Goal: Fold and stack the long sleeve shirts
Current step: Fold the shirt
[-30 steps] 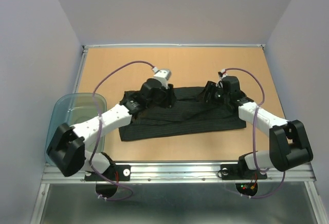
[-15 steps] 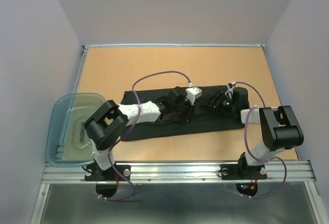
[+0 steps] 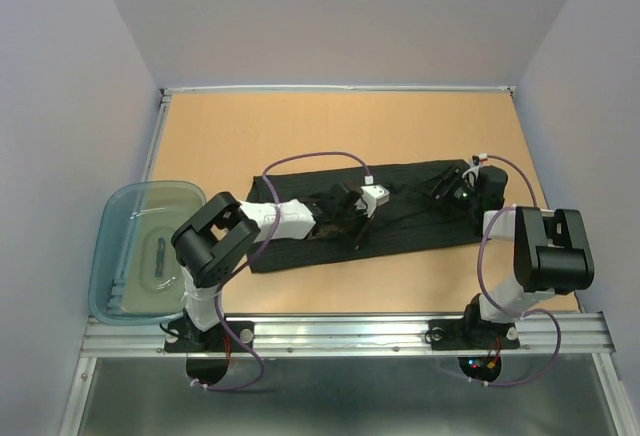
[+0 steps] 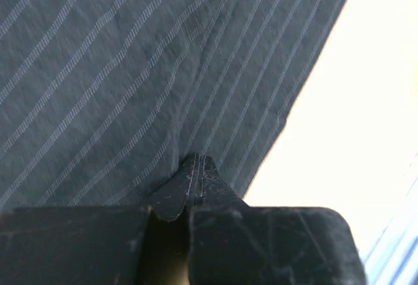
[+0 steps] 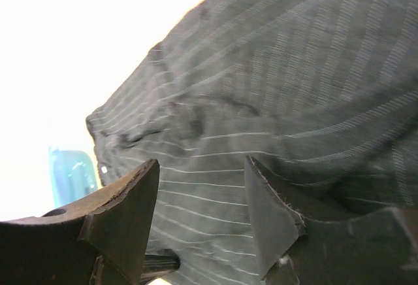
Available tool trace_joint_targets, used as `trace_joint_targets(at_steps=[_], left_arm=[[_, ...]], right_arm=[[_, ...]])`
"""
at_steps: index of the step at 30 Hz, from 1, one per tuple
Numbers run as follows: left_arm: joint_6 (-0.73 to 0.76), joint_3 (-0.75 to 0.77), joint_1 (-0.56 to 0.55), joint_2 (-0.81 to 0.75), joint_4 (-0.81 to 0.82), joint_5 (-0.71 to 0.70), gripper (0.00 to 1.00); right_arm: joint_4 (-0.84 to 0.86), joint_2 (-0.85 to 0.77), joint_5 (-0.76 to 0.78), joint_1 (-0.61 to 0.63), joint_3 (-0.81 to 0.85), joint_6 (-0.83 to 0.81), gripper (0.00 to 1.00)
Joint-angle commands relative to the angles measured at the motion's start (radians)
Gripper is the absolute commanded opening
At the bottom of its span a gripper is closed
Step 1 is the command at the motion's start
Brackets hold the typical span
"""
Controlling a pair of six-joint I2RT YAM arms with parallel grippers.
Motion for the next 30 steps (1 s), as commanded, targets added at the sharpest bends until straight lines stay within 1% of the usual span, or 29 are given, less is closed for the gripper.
trace_joint_targets(at_steps=[1,2,3,4,5,7,8,10,11,14,15,17,18,19,23,24,25,27,29,30], left_arm=[[-0.013,-0.009,-0.004,-0.173,-0.013,0.009,0.06],[-0.025,-0.010,-0.004,-0.198,0.004,-0.017,0.08],[-0.035,-0.009,-0.004,-0.221,0.023,-0.033,0.14],[-0.045,-0.007,-0.004,-0.238,0.041,-0.048,0.16],[-0.067,-0.007,-0.004,-0.262,0.081,-0.095,0.19],[-0.073,-0.004,-0.004,-0.269,0.121,-0.137,0.22],[-0.081,0.004,-0.003,-0.249,0.145,-0.169,0.22],[-0.082,0.048,0.008,-0.209,0.156,-0.157,0.22],[-0.084,0.068,0.014,-0.159,0.156,-0.133,0.22],[-0.064,0.152,0.014,-0.062,0.161,-0.072,0.16],[-0.062,0.163,0.014,-0.042,0.161,-0.053,0.12],[-0.058,0.180,0.013,0.010,0.146,-0.004,0.07],[-0.058,0.179,0.014,0.021,0.135,0.010,0.07],[-0.059,0.173,0.013,0.036,0.124,0.018,0.05],[-0.065,0.123,0.017,0.064,0.103,0.047,0.02],[-0.067,0.108,0.020,0.072,0.103,0.056,0.01],[-0.073,0.103,0.026,0.081,0.099,0.065,0.00],[-0.084,0.094,0.033,0.107,0.086,0.100,0.00],[-0.087,0.094,0.036,0.127,0.057,0.107,0.00],[-0.088,0.091,0.037,0.130,0.047,0.110,0.00]], right_arm=[[-0.011,-0.069,-0.078,-0.003,0.083,-0.043,0.61],[-0.019,-0.080,-0.088,-0.005,0.083,-0.043,0.61],[-0.022,-0.089,-0.107,0.001,0.077,-0.038,0.61],[-0.022,-0.102,-0.107,0.006,0.073,-0.035,0.61],[-0.023,-0.120,-0.124,0.020,0.072,-0.034,0.61],[-0.023,-0.134,-0.135,0.041,0.069,-0.032,0.61],[-0.022,-0.136,-0.135,0.060,0.067,-0.028,0.61],[-0.019,-0.126,-0.129,0.074,0.070,-0.027,0.61],[-0.010,-0.113,-0.127,0.086,0.075,-0.028,0.61],[0.036,-0.073,-0.122,0.091,0.080,-0.014,0.61],[0.041,-0.059,-0.115,0.091,0.084,-0.012,0.61],[0.055,-0.015,-0.086,0.091,0.098,-0.017,0.61],[0.058,-0.014,-0.079,0.089,0.104,-0.021,0.61],[0.062,0.019,-0.070,0.087,0.110,-0.027,0.61],[0.137,0.123,-0.073,0.054,0.116,-0.043,0.61],[0.192,0.146,-0.081,0.029,0.113,-0.037,0.61],[0.211,0.172,-0.089,0.014,0.115,-0.034,0.60],[0.286,0.240,-0.099,-0.029,0.115,-0.015,0.60],[0.344,0.278,-0.118,-0.061,0.110,0.008,0.60],[0.399,0.315,-0.124,-0.095,0.110,0.028,0.60]])
